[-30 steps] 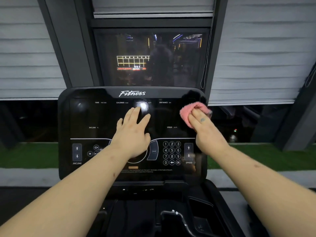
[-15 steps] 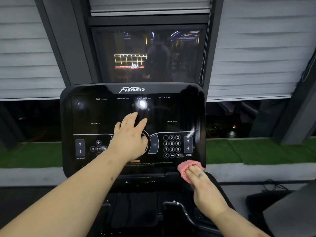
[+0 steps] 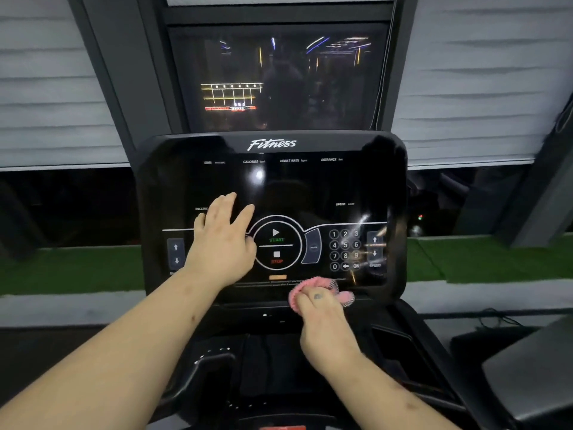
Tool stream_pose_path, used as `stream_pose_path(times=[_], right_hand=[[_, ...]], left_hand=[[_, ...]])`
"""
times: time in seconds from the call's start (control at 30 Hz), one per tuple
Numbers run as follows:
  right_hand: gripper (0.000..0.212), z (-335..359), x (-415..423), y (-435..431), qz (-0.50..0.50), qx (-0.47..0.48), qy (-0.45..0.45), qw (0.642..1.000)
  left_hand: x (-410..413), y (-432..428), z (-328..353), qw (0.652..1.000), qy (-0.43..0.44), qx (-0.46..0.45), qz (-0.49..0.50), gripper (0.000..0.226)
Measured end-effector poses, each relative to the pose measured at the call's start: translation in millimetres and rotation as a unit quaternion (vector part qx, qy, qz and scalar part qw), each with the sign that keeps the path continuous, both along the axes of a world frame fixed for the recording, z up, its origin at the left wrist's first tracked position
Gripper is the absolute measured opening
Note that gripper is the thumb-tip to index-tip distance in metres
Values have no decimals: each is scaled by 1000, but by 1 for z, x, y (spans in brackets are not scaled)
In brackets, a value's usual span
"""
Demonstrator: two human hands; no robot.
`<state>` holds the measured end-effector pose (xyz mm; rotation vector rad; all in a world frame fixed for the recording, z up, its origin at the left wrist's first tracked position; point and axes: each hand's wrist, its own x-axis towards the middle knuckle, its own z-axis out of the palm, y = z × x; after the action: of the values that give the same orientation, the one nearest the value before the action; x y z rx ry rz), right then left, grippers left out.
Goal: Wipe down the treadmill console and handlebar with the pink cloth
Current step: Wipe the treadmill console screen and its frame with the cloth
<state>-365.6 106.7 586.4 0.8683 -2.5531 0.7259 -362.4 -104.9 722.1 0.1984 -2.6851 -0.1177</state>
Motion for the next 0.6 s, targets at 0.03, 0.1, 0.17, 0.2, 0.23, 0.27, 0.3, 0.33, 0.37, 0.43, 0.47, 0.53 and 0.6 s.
stream_pose_path(times=[0.03,0.1,0.17,0.2,0.23,0.27,0.3,0.33,0.37,0.43,0.47,0.53,0.6], right_hand=[[51,-2,5,-13,1,-2,-6,1000],[49,-5,9,-28,7,-6,-5,1000],[48,-5,6,-25,24,8,12,1000],[48,-4,2,-17,36,21,25,999],[48,-3,-2,-5,44,36,32,998],[48,-2,-6,8,44,50,32,997],[50,-3,-10,22,36,62,30,997],[53,-4,-14,34,21,73,30,997],[57,-7,-16,45,1,79,29,996],[60,-12,-18,56,-52,63,25,996],[59,-15,-17,56,-82,45,25,995],[53,-13,-12,42,-124,5,40,991],[48,-14,-3,17,-118,-11,61,991]], left_hand=[[0,-1,-1,1000,1,-2,-6,63],[0,-3,0,1000,-3,2,-12,63],[0,-5,0,1000,-10,-1,-14,64],[0,-6,0,1000,-12,-2,-17,64],[0,-8,0,1000,-14,-2,-21,63],[1,-10,-1,999,-18,0,-28,63],[2,-12,0,999,-20,0,-35,62],[2,-15,0,999,-21,1,-42,62],[3,-18,0,999,-19,1,-47,61],[5,-22,3,998,-18,5,-57,61],[6,-23,4,998,-19,9,-62,61],[9,-26,7,997,-21,12,-68,60],[11,-30,9,997,-16,12,-69,60]])
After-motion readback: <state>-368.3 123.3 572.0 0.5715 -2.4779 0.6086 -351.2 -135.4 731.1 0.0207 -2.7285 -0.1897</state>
